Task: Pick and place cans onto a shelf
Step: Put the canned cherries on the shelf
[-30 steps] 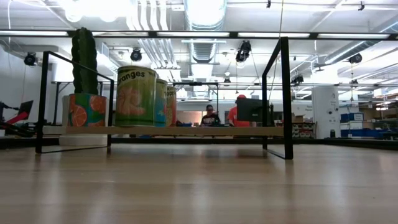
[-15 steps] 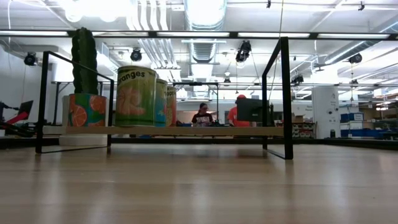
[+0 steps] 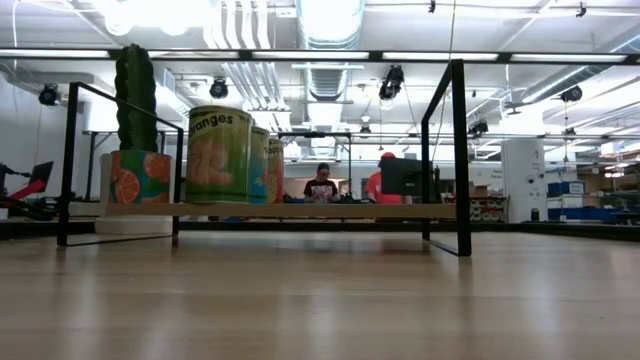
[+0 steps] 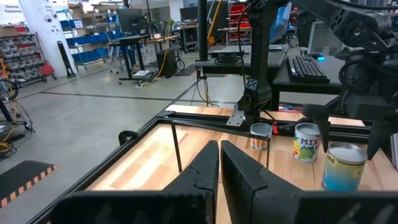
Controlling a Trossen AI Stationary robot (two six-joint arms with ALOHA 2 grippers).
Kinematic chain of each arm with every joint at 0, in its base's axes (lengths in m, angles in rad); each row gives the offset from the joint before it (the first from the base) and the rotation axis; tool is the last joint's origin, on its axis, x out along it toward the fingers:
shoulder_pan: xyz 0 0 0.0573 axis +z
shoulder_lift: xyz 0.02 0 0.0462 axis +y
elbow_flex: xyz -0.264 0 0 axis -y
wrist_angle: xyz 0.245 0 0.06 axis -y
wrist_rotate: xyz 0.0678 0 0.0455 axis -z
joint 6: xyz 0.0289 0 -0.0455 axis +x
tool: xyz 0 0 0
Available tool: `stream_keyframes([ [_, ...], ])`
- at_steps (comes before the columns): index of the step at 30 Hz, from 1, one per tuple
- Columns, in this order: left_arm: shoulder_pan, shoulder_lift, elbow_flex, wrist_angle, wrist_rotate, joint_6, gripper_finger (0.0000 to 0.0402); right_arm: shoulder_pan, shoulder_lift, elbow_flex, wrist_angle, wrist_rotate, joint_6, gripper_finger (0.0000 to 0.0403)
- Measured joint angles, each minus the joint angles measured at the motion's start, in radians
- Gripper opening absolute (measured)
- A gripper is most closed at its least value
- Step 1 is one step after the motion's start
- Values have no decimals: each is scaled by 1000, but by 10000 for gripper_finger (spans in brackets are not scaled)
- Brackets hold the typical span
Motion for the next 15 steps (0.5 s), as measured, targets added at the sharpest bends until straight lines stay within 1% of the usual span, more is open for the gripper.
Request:
stream_keyframes([
  [5, 0, 0, 0, -1, 0, 1, 0, 0, 0, -1, 2, 5, 2, 323],
  [8, 0, 0, 0, -2, 0, 2, 0, -2, 0, -1, 2, 11, 3, 310],
  [11, 0, 0, 0, -1, 0, 14, 0, -2, 0, -1, 3, 11, -1, 306],
  [15, 0, 0, 0, 4, 0, 40, 0, -6, -3, 16, -10, 10, -16, 313],
])
